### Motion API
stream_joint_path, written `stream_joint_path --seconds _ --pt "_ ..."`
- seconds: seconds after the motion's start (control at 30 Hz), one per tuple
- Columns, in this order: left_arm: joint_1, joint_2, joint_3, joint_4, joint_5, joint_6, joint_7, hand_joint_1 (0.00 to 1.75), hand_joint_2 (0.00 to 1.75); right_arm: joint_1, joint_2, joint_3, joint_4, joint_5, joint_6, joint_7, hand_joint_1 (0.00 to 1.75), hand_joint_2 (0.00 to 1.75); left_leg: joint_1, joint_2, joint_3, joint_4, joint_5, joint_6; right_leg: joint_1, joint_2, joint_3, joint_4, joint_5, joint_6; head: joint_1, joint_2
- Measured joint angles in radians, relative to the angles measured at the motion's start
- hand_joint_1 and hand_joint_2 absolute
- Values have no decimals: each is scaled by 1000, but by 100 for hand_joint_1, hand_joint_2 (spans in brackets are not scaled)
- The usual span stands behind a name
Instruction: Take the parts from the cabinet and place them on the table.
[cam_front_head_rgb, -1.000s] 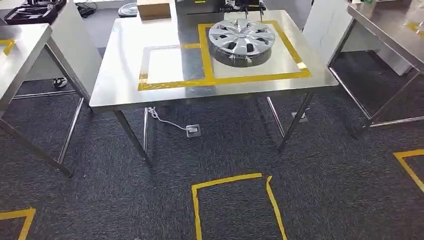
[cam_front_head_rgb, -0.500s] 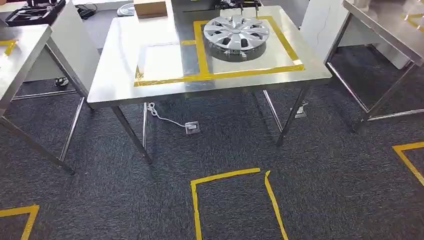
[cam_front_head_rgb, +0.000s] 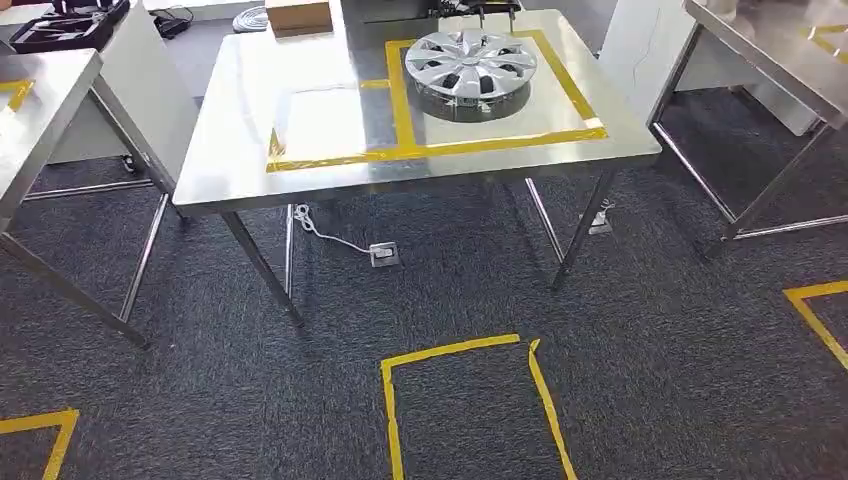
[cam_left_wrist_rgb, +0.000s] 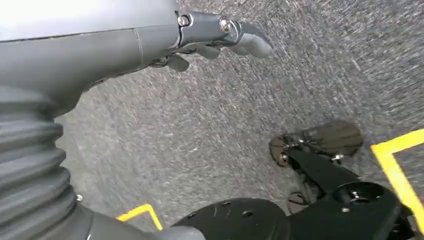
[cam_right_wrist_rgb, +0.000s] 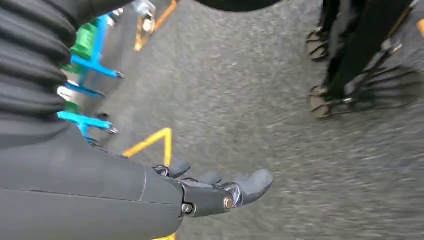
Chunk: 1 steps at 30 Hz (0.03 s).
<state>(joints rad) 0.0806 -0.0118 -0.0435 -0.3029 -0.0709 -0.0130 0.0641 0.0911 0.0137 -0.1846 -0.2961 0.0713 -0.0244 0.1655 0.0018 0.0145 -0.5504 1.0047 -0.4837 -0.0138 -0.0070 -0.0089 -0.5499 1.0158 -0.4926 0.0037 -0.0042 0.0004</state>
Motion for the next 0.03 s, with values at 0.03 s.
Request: stream_joint_path --seconds 0.03 --pt "8 0 1 -9 10 1 -10 0 0 6 0 19 -9 -10 1 -25 0 0 0 0 0 0 0 0 0 0 0 0 0 0 0 0"
